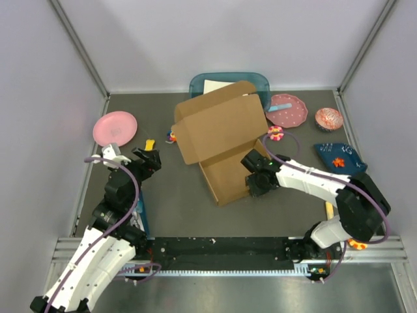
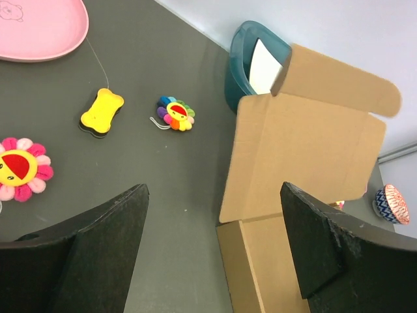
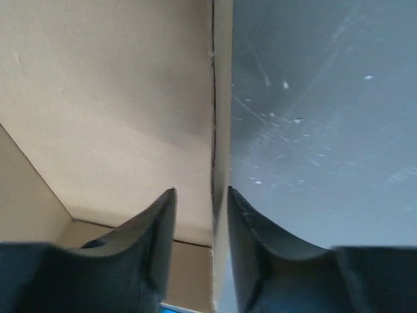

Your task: Fold the paper box

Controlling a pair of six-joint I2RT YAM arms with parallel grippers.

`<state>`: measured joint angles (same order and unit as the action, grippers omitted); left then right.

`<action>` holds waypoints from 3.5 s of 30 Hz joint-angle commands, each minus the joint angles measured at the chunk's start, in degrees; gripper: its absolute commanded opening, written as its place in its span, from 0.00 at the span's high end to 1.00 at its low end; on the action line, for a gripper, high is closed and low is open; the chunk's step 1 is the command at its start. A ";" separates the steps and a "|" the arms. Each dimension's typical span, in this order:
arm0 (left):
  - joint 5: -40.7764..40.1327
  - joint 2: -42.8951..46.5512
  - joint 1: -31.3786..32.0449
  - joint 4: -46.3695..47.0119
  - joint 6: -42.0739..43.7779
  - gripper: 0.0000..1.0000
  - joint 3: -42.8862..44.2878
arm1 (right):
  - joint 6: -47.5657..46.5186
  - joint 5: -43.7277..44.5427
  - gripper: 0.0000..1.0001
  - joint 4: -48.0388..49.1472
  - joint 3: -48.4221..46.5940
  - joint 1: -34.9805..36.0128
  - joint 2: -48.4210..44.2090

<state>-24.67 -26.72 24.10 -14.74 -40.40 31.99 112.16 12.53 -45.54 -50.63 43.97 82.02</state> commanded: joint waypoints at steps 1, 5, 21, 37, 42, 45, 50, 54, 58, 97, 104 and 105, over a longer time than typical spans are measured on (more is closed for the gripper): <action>-1.08 1.23 -0.10 0.86 1.11 0.12 0.09 | 2.90 3.80 0.55 4.14 -3.69 1.91 1.74; -1.70 1.06 -0.10 0.85 1.38 0.10 0.00 | -1.49 7.06 0.36 3.88 -1.85 2.88 -1.94; -8.55 -7.28 -0.19 -2.31 4.28 0.06 5.10 | -45.76 22.18 0.15 -3.07 -11.59 12.20 -14.78; 6.38 -51.46 -12.66 -6.25 20.87 0.02 30.49 | -85.43 18.94 0.13 11.61 -10.45 12.11 -34.99; 12.18 -63.61 -18.64 -13.28 23.61 0.05 41.20 | -89.21 17.79 0.13 11.79 -12.03 11.93 -37.11; 13.32 -67.67 -19.87 -13.91 26.07 0.06 42.89 | -90.79 18.05 0.12 11.79 -13.26 11.67 -36.76; 16.31 -72.68 -20.58 -13.39 28.97 0.08 43.95 | -91.51 20.51 0.11 12.14 -13.44 11.23 -35.88; 18.07 -76.37 -20.76 -13.38 31.96 0.10 44.39 | -91.24 20.60 0.11 12.93 -12.30 10.35 -36.49; 18.95 -79.62 -21.28 -12.07 33.11 0.11 44.74 | -91.07 19.29 0.10 13.72 -11.42 9.39 -36.75; 15.10 -78.94 -25.94 -10.39 32.67 0.67 44.21 | -90.98 16.73 0.09 15.92 -9.40 5.52 -36.75; 11.04 -61.91 -29.02 -10.83 32.50 0.71 44.57 | -92.03 14.80 0.09 16.54 -11.86 5.43 -36.05; 11.74 -60.13 -29.02 -10.83 31.71 0.71 44.48 | -92.03 14.36 0.09 16.54 -12.21 5.43 -35.96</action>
<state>-10.76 -98.39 -4.40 -26.83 -7.53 75.55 20.99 28.84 -32.05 -59.99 50.02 46.04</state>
